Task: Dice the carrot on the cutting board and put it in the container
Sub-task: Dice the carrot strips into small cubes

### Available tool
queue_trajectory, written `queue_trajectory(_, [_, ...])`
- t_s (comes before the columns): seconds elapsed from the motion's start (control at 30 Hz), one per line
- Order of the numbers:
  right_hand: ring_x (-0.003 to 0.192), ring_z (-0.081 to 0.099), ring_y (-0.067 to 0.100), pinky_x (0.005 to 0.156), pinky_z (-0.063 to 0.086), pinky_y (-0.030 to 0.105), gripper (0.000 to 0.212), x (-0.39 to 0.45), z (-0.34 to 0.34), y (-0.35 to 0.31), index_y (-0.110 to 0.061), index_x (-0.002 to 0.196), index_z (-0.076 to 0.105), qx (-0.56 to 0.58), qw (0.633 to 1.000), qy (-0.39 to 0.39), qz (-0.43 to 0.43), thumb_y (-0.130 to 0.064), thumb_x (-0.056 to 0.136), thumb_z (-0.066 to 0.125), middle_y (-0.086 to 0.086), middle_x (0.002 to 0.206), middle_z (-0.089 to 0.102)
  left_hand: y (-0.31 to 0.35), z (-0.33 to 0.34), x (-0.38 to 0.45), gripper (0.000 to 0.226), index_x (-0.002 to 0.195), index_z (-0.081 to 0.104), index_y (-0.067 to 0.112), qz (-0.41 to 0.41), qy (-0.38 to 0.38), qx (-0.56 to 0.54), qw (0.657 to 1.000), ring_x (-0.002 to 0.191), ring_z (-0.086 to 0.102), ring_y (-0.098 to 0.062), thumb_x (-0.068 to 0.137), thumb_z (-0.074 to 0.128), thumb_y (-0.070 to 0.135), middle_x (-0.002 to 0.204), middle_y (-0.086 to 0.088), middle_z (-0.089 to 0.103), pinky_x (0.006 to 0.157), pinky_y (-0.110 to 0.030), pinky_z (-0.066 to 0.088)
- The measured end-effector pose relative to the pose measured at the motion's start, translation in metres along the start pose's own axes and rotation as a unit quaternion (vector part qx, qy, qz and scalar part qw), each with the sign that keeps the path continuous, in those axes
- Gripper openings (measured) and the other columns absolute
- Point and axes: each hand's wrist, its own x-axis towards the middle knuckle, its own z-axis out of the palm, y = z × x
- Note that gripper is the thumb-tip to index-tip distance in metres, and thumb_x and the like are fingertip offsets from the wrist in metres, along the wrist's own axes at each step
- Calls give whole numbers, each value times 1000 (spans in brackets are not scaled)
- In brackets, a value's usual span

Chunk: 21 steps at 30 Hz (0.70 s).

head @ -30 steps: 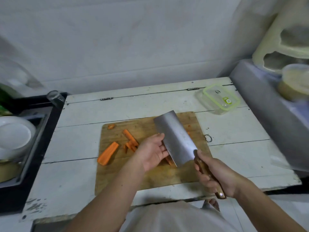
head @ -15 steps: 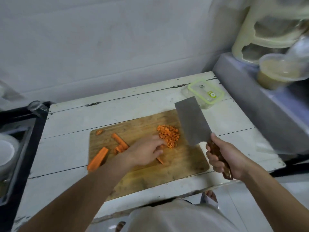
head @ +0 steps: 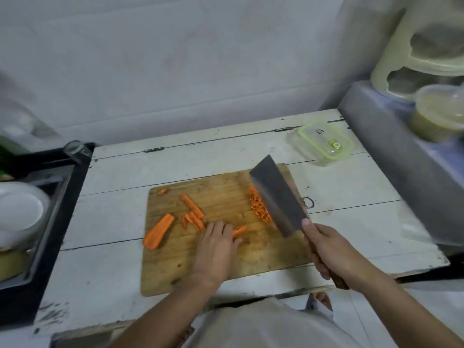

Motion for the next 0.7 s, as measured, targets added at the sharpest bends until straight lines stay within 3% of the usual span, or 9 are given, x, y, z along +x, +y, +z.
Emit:
queue_trajectory(0.1, [50, 56, 22, 43, 44, 30, 38, -1, 19, -2, -29, 91, 55, -122, 991, 38, -46, -61, 101, 36, 5, 69, 61, 0, 0, -7, 24, 111, 71, 18, -21, 12, -46, 999, 95, 55, -21, 89, 76, 25, 101, 0, 60, 86, -37, 53])
queue_trajectory(0.3, [75, 60, 18, 70, 47, 35, 42, -7, 45, -3, -30, 88, 55, -304, 950, 41, -54, -58, 103, 28, -4, 78, 63, -9, 5, -5, 20, 102, 77, 14, -21, 9, -113, 993, 88, 56, -22, 86, 74, 2, 91, -1, 60, 74, -38, 54])
queue_trajectory(0.43, [67, 48, 20, 65, 38, 34, 40, -5, 51, -7, -26, 89, 52, -370, 926, 51, -50, -55, 105, 30, -3, 78, 58, 5, 8, 11, 20, 103, 77, 12, -11, 23, -139, 990, 89, 59, -22, 84, 79, 5, 92, -2, 62, 74, -38, 56])
queue_trajectory(0.57, [67, 52, 22, 62, 39, 38, 22, 2, 48, -11, -25, 103, 47, -378, 917, 44, -116, -42, 107, 34, -3, 77, 58, 2, 5, -3, 24, 108, 71, 14, -42, 47, -192, 979, 100, 55, -16, 86, 79, 15, 105, 1, 59, 88, -27, 48])
queue_trajectory(0.63, [61, 47, 21, 60, 39, 40, 19, 5, 49, -11, -24, 101, 45, -391, 910, 42, -128, -37, 107, 33, -6, 69, 51, -9, 1, -16, 18, 103, 70, 15, -47, 47, -179, 982, 99, 52, -14, 87, 78, 16, 105, 2, 58, 88, -26, 46])
queue_trajectory(0.7, [66, 54, 27, 62, 47, 41, 20, 8, 53, -8, -24, 96, 43, -403, 904, 54, -133, -37, 106, 31, -4, 69, 53, -22, -1, -22, 10, 94, 70, 14, -40, 58, -153, 986, 93, 53, -16, 88, 77, 15, 99, 1, 58, 85, -29, 49])
